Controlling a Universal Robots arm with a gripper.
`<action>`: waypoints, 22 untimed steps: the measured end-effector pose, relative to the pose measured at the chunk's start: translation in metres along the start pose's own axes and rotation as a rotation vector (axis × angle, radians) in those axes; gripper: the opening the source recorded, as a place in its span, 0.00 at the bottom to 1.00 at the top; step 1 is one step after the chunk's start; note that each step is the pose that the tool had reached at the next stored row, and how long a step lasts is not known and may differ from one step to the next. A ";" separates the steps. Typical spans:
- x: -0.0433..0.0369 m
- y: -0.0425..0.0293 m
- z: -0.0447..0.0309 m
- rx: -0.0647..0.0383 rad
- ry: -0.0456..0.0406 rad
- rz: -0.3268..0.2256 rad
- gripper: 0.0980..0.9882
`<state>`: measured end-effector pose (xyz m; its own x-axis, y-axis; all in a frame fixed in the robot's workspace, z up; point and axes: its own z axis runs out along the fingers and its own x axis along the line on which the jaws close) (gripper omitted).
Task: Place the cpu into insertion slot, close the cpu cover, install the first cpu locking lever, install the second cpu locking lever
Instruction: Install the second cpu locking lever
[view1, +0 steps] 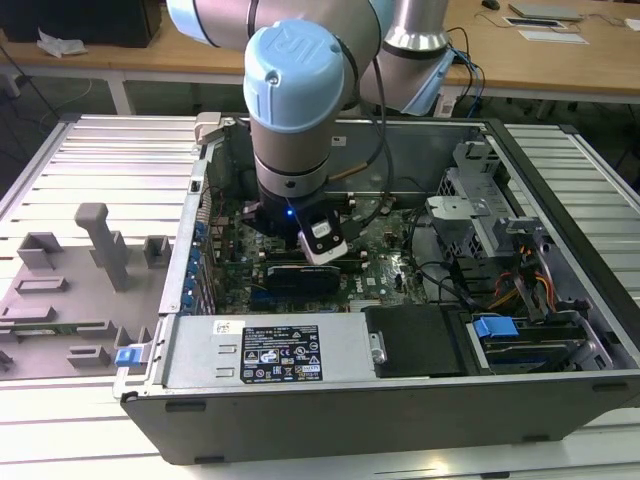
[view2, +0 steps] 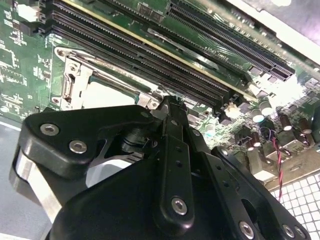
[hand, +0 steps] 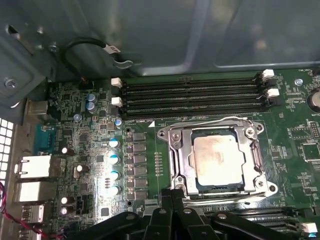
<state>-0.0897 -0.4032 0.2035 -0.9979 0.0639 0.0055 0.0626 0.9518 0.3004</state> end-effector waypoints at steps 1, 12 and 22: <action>0.0008 -0.0001 0.0004 0.000 0.0000 0.000 0.01; 0.0060 -0.0031 0.0090 0.000 0.0000 0.000 0.01; 0.0060 -0.0024 0.0069 0.000 0.0000 0.000 0.01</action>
<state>-0.0958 -0.4031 0.1963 -0.9979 0.0640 0.0056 0.0627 0.9518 0.3004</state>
